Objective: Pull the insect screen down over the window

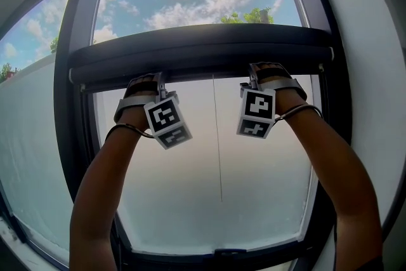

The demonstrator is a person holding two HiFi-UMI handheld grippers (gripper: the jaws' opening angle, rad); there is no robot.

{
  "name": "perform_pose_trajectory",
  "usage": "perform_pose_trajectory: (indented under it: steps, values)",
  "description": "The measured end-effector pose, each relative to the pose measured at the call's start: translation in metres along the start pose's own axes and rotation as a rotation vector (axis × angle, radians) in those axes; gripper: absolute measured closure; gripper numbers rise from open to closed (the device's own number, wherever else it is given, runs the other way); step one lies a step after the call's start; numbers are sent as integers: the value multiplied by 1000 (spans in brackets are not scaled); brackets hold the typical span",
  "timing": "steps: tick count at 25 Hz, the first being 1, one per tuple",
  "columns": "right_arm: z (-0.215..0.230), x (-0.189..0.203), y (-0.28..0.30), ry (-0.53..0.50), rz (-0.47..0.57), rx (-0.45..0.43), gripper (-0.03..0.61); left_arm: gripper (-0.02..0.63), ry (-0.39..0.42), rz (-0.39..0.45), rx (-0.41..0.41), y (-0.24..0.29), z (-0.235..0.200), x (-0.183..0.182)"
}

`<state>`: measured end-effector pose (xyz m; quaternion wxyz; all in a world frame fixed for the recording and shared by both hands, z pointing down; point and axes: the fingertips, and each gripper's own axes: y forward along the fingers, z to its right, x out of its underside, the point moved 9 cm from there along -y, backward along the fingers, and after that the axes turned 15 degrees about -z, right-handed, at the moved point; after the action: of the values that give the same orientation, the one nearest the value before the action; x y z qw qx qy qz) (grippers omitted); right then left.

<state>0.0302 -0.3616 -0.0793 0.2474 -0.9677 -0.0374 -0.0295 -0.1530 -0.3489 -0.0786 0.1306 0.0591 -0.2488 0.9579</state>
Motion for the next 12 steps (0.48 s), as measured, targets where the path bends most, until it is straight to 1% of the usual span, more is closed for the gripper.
perform_pose_trajectory:
  steps: [5,8,12]
  values:
    - [3,1,-3,-63,-29,-72,410,386,55,-43,61,-2,-1,-2]
    - [6,0,-6,-67,-30,-126,410,387,62,-49,100,-4,-3,-3]
    - [5,0,-8,-80,-42,-147,410,387,53,-45,124,-7,-2,-3]
